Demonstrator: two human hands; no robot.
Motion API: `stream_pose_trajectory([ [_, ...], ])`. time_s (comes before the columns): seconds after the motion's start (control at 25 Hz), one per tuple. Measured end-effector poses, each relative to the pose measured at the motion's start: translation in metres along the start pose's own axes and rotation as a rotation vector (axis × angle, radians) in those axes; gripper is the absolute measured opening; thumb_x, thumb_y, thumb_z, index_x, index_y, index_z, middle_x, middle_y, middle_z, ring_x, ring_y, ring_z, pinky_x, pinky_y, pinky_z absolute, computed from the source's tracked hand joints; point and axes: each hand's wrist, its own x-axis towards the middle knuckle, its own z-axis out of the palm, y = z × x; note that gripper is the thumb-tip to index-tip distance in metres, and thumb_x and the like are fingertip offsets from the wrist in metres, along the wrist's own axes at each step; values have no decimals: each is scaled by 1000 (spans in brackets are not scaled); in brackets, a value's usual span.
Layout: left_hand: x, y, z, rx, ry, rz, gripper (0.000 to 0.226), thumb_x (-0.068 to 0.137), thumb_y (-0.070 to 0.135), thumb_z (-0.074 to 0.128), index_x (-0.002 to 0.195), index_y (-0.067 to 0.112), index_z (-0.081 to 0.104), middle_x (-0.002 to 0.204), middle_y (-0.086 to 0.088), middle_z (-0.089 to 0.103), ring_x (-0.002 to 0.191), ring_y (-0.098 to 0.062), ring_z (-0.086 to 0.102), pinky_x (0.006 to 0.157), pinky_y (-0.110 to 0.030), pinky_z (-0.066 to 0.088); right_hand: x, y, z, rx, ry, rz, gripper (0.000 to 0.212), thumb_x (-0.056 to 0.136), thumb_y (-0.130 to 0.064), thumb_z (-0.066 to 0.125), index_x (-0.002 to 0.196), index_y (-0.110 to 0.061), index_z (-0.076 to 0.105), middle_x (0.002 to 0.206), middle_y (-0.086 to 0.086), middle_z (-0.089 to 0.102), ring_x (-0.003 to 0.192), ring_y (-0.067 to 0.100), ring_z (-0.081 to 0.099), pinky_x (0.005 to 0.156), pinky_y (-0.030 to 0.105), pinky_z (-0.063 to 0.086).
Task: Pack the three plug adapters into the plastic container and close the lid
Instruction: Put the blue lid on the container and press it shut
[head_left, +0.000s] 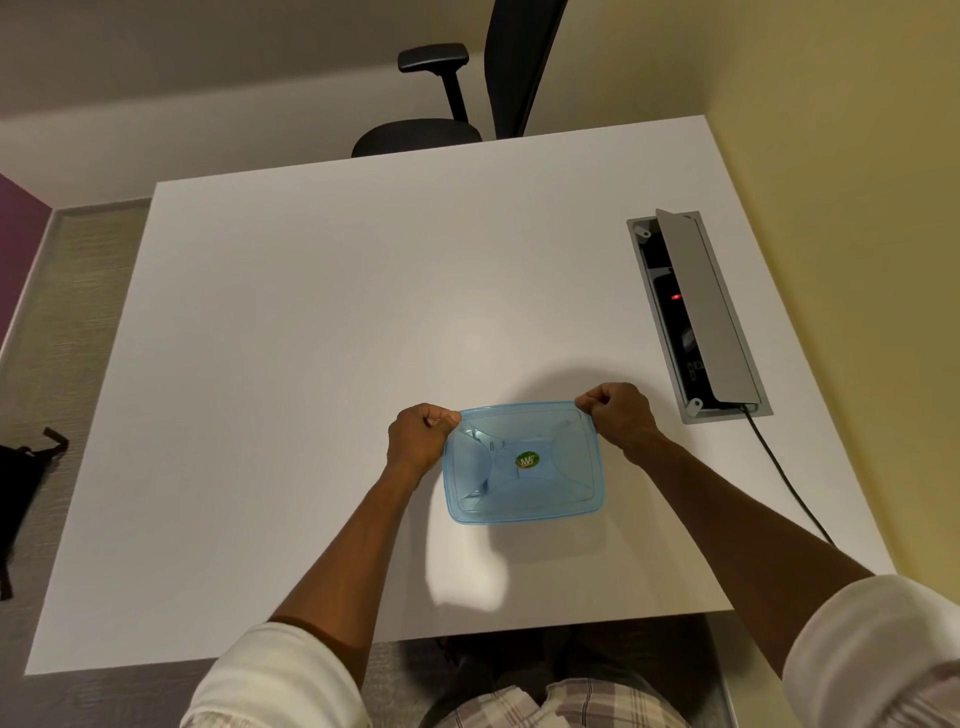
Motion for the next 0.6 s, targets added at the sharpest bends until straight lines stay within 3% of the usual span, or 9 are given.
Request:
stream_pose_trajectory([
  [0.08, -10, 4, 5, 110, 79, 125, 16, 88, 27, 64, 94, 14, 70, 95, -2, 71, 94, -25, 65, 89, -39, 53, -8, 0, 4, -60, 76, -79, 21, 89, -21, 67, 100, -3, 67, 101, 14, 70, 94, 28, 63, 78, 31, 46],
  [0.16, -29, 3, 16, 225, 145, 278, 34, 92, 29, 55, 120, 12, 62, 123, -7, 63, 118, -26, 57, 100, -28, 41, -28, 5, 16, -162, 165, -198, 38, 91, -23, 64, 123, -3, 57, 121, 16, 61, 112, 31, 56, 93, 37, 43],
  [0.28, -57, -11, 39, 443, 172, 511, 60, 96, 38, 40, 147, 8, 38, 156, -11, 36, 147, -26, 31, 120, -30, 21, -62, 27, 47, -367, 210, -468, 63, 92, -26, 60, 144, -1, 36, 149, 19, 42, 138, 33, 38, 115, 42, 30],
  [0.44, -70, -32, 56, 699, 53, 573, 73, 97, 46, 26, 156, 13, 1, 166, -6, 1, 154, -21, -5, 125, -37, 0, -80, 57, 72, -502, 131, -559, 75, 96, -43, 34, 154, -5, 5, 163, 13, 1, 152, 25, -3, 122, 36, -7],
  [0.6, -70, -38, 56, 789, 52, 577, 72, 99, 47, 25, 156, 14, -3, 166, -4, -5, 153, -17, -12, 124, -36, -6, -79, 60, 74, -556, 152, -570, 74, 97, -43, 30, 154, -5, 3, 164, 12, -1, 151, 23, -7, 122, 37, -8],
])
